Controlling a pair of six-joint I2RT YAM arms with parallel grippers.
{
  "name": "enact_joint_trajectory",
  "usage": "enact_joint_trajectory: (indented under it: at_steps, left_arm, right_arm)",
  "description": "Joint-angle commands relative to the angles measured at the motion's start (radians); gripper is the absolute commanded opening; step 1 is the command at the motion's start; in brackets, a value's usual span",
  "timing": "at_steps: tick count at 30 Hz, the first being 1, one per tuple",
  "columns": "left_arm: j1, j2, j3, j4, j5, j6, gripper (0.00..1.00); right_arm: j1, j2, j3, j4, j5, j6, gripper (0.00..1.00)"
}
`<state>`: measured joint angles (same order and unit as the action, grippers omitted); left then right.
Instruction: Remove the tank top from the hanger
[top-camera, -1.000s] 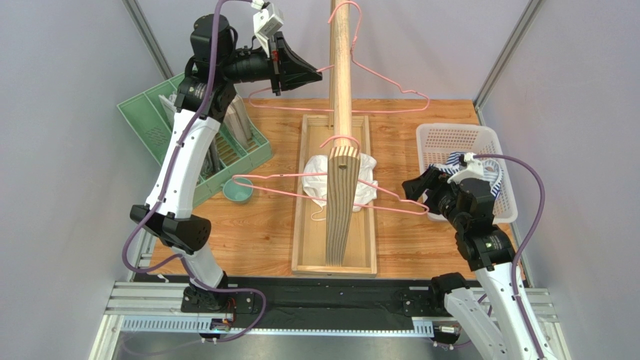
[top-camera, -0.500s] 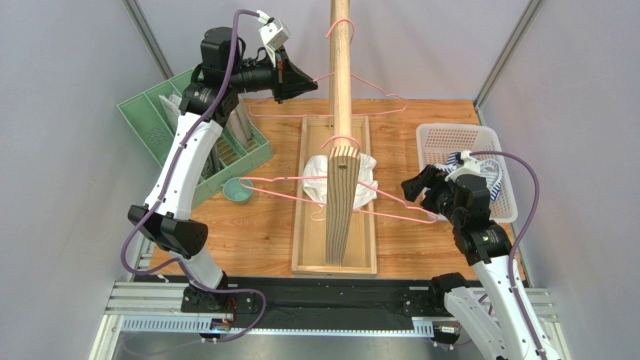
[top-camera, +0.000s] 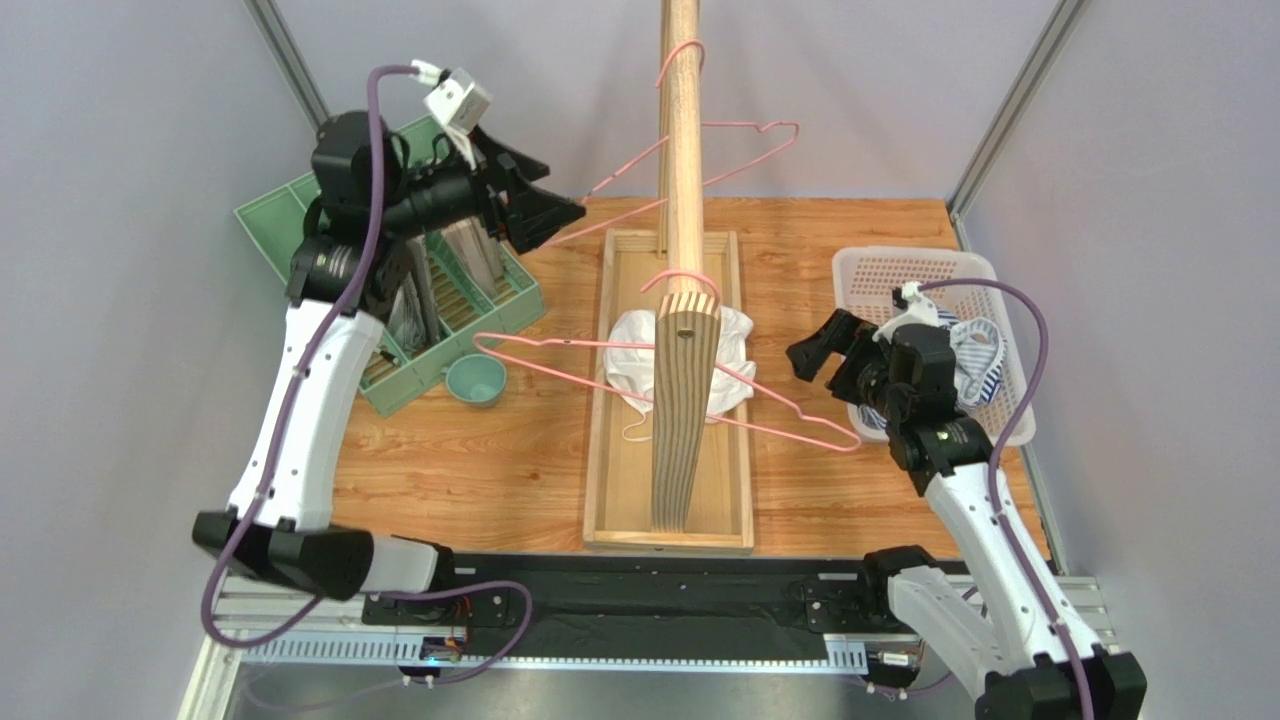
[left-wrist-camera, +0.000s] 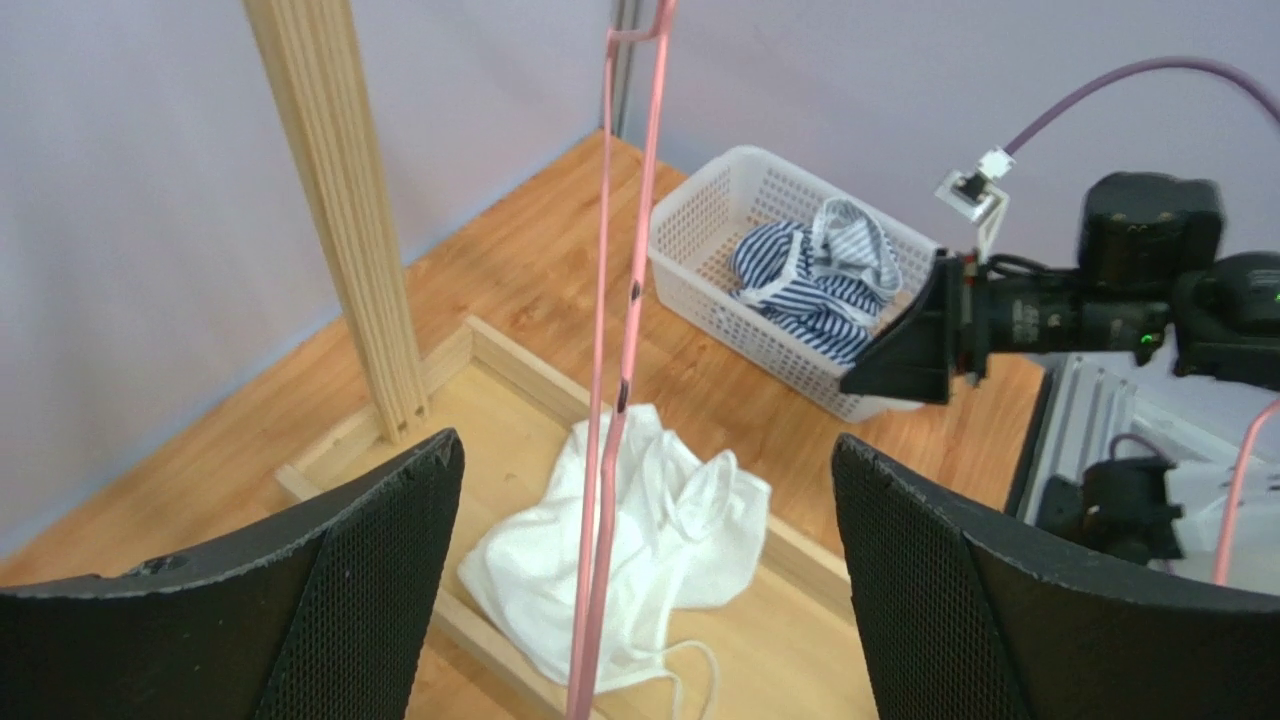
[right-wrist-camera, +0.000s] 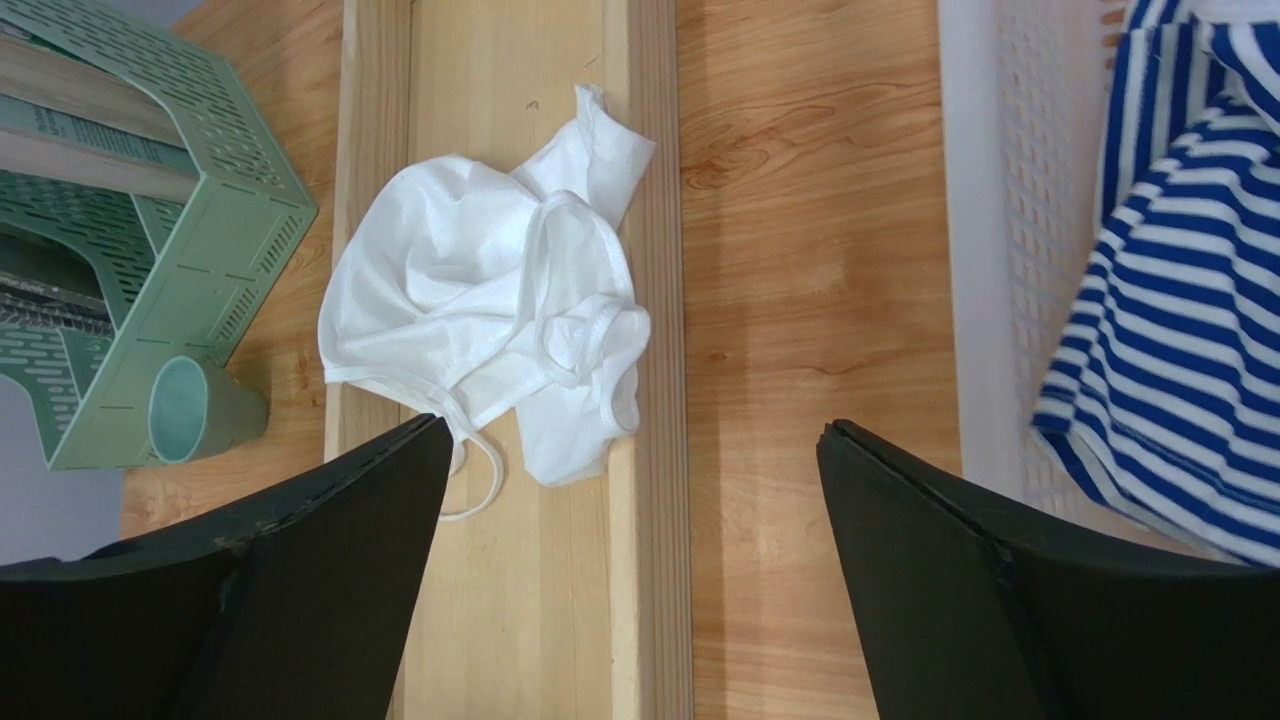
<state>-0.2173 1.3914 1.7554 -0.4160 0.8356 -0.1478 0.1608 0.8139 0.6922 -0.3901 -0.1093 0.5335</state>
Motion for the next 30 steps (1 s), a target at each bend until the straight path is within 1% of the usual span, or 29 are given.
enact_joint_trajectory:
  at_steps: [1,2,3,4,5,6,7,8,9,10,11,12,13,16,18,22,25,27,30]
  left_arm:
    - [0.016,-0.196,-0.176,0.098,-0.181,-0.171,0.96]
    - [0.019,-0.227,-0.253,0.097,-0.22,-0.199,0.96]
    - [0.024,-0.258,-0.29,0.085,-0.263,-0.258,0.96]
    - [0.024,-0.319,-0.33,0.083,-0.32,-0.278,0.96]
    - [0.024,-0.353,-0.403,0.089,-0.328,-0.286,0.96]
    - [0.024,-0.414,-0.436,0.088,-0.334,-0.286,0.96]
    - [0.024,-0.448,-0.498,0.086,-0.351,-0.285,0.96]
    - [0.024,-0.48,-0.525,0.073,-0.366,-0.285,0.95]
    - [0.024,-0.55,-0.555,0.071,-0.384,-0.285,0.95]
    - [0.022,-0.587,-0.612,0.069,-0.42,-0.279,0.95]
    - [0.024,-0.624,-0.637,0.051,-0.446,-0.276,0.94]
    - [0.024,-0.694,-0.658,0.04,-0.473,-0.276,0.94]
    - [0.024,-0.73,-0.703,0.034,-0.51,-0.273,0.94]
    - [0.024,-0.854,-0.779,0.016,-0.535,-0.277,0.94]
    - [0.024,-0.917,-0.804,0.005,-0.521,-0.274,0.95]
    - [0.024,-0.97,-0.815,-0.062,-0.521,-0.236,0.94]
    - [0.024,-1.0,-0.835,-0.09,-0.512,-0.23,0.94]
    - [0.024,-1.02,-0.85,-0.084,-0.504,-0.239,0.94]
    - [0.024,-1.026,-0.873,-0.072,-0.492,-0.248,0.94]
  right_arm:
    - [-0.004,0.16,0.013,0.29,-0.085,-0.05,1.0]
    - [-0.003,0.2,0.024,0.331,-0.108,-0.062,1.0]
    - [-0.003,0.237,0.035,0.417,-0.15,-0.072,1.0]
    - [-0.003,0.27,0.049,0.448,-0.171,-0.084,1.0]
    - [0.005,0.347,0.093,0.47,-0.19,-0.096,1.0]
    - [0.016,0.376,0.114,0.497,-0.203,-0.111,1.0]
    - [0.048,0.413,0.134,0.517,-0.213,-0.165,1.0]
    - [0.063,0.477,0.17,0.56,-0.223,-0.197,1.0]
    - [0.078,0.517,0.19,0.566,-0.237,-0.228,1.0]
    - [0.101,0.554,0.222,0.56,-0.243,-0.275,1.0]
    - [0.106,0.629,0.245,0.56,-0.257,-0.283,1.0]
    - [0.109,0.658,0.275,0.577,-0.295,-0.28,1.0]
    - [0.123,0.689,0.285,0.602,-0.314,-0.286,1.0]
    - [0.172,0.815,0.361,0.59,-0.332,-0.335,1.0]
    - [0.192,0.896,0.41,0.568,-0.333,-0.378,1.0]
    - [0.218,0.982,0.452,0.517,-0.308,-0.368,1.0]
    - [0.25,0.984,0.397,0.533,-0.241,-0.368,1.0]
    - [0.264,0.984,0.374,0.51,-0.178,-0.363,1.0]
    - [0.299,0.984,0.325,0.496,-0.124,-0.359,1.0]
